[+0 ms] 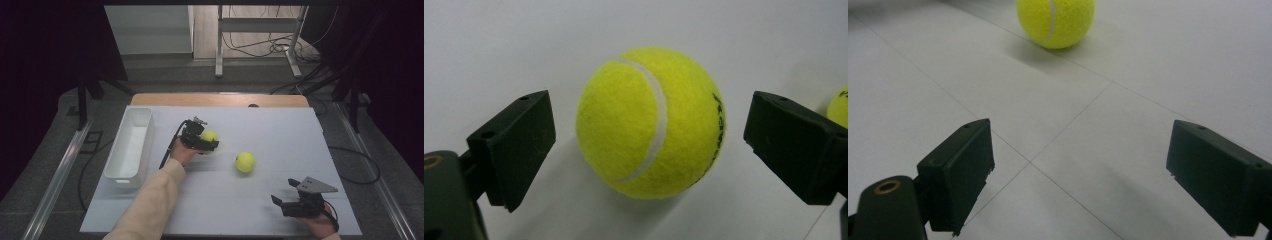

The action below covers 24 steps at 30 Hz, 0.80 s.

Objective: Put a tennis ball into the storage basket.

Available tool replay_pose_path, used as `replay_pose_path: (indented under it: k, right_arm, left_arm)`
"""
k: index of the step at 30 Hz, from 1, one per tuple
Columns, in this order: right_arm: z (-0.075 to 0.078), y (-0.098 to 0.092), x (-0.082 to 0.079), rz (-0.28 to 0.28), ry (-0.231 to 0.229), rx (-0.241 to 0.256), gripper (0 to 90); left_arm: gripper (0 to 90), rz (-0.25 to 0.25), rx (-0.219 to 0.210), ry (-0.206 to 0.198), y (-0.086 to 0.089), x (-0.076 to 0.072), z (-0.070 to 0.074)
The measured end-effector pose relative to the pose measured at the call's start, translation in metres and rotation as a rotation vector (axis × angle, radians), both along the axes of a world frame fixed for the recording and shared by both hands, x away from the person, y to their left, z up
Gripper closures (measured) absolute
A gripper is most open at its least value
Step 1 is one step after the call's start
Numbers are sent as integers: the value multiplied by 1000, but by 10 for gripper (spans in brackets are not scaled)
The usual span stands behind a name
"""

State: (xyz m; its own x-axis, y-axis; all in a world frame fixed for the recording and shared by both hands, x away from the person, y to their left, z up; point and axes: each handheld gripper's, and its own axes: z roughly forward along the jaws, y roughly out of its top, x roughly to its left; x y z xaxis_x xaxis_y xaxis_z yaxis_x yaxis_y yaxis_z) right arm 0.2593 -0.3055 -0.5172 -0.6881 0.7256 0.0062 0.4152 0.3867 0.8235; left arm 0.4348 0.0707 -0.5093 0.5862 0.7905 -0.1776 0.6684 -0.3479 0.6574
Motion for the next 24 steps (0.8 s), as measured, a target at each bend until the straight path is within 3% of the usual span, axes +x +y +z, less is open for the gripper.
replay_pose_path:
  k: [6,10,13,16,24]
  right_arm:
    - [0,0,0,0,0,-1,122]
    - [0,0,0,-2,-1,-6,122]
    - [0,0,0,-1,-1,-3,122]
    - [1,0,0,-2,-2,-6,122]
    - [1,-1,0,-2,-4,-2,122]
  left_arm:
    - [126,-11,6,-1,-1,1,-1]
    - [260,-11,4,-15,-1,0,2]
    - [268,-8,5,-10,-1,-1,2]
    - [270,-7,20,-31,-1,-3,4]
    - [271,-12,-9,-52,3,-8,15]
